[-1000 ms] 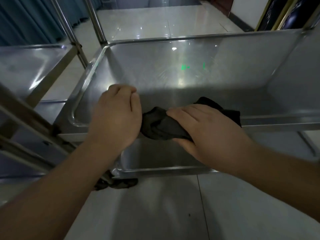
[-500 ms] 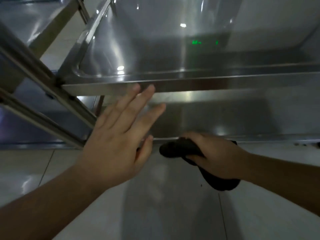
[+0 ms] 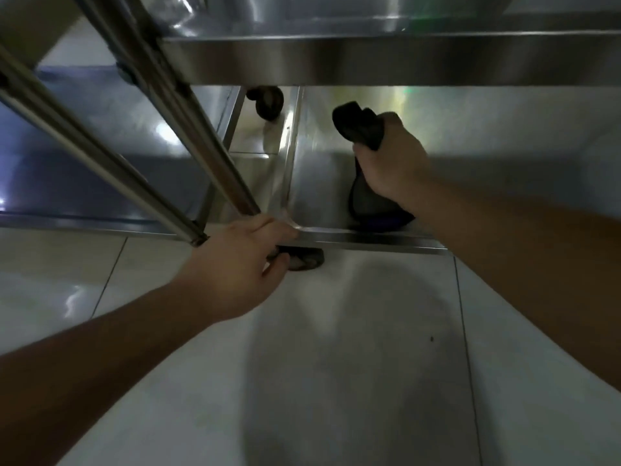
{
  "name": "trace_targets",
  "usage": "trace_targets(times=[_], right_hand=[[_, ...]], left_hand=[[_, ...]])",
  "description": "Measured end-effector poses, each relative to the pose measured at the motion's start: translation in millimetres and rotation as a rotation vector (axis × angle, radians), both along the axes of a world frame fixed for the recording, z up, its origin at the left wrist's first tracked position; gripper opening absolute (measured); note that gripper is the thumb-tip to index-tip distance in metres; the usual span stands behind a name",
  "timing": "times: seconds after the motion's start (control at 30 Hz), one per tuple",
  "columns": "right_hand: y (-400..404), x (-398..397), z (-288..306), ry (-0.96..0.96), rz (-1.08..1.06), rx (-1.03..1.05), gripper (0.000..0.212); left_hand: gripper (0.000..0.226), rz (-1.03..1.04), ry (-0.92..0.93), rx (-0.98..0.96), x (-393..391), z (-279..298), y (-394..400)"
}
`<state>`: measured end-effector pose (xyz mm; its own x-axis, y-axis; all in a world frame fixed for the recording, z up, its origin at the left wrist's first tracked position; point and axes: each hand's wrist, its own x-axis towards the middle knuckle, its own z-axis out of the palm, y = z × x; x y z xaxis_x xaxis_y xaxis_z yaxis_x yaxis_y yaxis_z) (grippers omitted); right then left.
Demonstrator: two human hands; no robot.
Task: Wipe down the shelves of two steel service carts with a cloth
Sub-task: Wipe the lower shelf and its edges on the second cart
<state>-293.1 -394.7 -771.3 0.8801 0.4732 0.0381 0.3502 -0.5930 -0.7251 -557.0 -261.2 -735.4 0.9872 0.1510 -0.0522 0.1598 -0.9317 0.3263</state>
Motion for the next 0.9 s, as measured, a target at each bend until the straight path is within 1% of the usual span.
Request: trace_targets(times=[0.07, 0.1, 0.17, 0.2, 0.23, 0.27, 0.37, 0.4, 0.43, 0.5, 0.53, 0.57, 0.6, 0.67, 0.7, 0.77, 0.83, 0.9], right_hand=[[27, -6, -6, 0.003, 0.008, -0.009, 0.045], [38, -11, -11, 0.013, 0.014, -0.003, 0.046], [60, -26, -24, 0.043, 0.016, 0.010, 0.045], [69, -36, -30, 0.052, 0.021, 0.012, 0.045], [79, -46, -36, 0.049, 0.037, 0.007, 0.045], [87, -56, -42, 0.036, 0.074, -0.014, 0.047], [103, -78, -58, -0.080, 0.326, -0.229, 0.059], [101, -81, -61, -0.127, 0.411, -0.259, 0.060], [94, -82, -63, -0.158, 0.480, -0.262, 0.059], [69, -83, -65, -0.223, 0.573, -0.263, 0.057], [51, -82, -66, -0.252, 0.596, -0.279, 0.057], [30, -78, -69, -0.271, 0.591, -0.310, 0.058], [6, -69, -71, -0.275, 0.561, -0.345, 0.058], [-40, -41, -71, -0.278, 0.449, -0.399, 0.057], [-61, -22, -69, -0.272, 0.365, -0.425, 0.057], [-91, 16, -65, -0.219, 0.131, -0.477, 0.058], [-95, 44, -62, -0.136, -0.132, -0.504, 0.060], [-67, 56, -61, -0.047, -0.354, -0.513, 0.062]], left_hand=[[0.020, 0.105, 0.049, -0.088, -3, -7, 8], [0.018, 0.163, 0.099, -0.112, -3, -9, 13], [0.023, 0.291, 0.239, -0.127, -1, -13, 26], [0.025, 0.355, 0.276, -0.131, -1, -15, 32], [0.023, 0.413, 0.262, -0.162, 1, -18, 37], [0.022, 0.464, 0.195, -0.242, 2, -20, 41], [0.055, 0.574, -0.166, -0.636, 17, -26, 42], [0.056, 0.599, -0.270, -0.750, 24, -28, 39], [0.047, 0.601, -0.355, -0.848, 32, -29, 34], [0.019, 0.583, -0.493, -0.965, 48, -34, 26], [0.011, 0.587, -0.524, -0.995, 53, -36, 24], [0.016, 0.603, -0.529, -0.997, 56, -39, 23], [0.022, 0.614, -0.522, -1.000, 58, -43, 24], [0.027, 0.584, -0.502, -0.991, 59, -48, 28], [0.027, 0.567, -0.498, -0.993, 59, -49, 30], [0.029, 0.550, -0.511, -1.027, 60, -52, 31], [0.030, 0.539, -0.526, -1.048, 61, -54, 30], [0.032, 0.535, -0.534, -1.060, 62, -54, 30]])
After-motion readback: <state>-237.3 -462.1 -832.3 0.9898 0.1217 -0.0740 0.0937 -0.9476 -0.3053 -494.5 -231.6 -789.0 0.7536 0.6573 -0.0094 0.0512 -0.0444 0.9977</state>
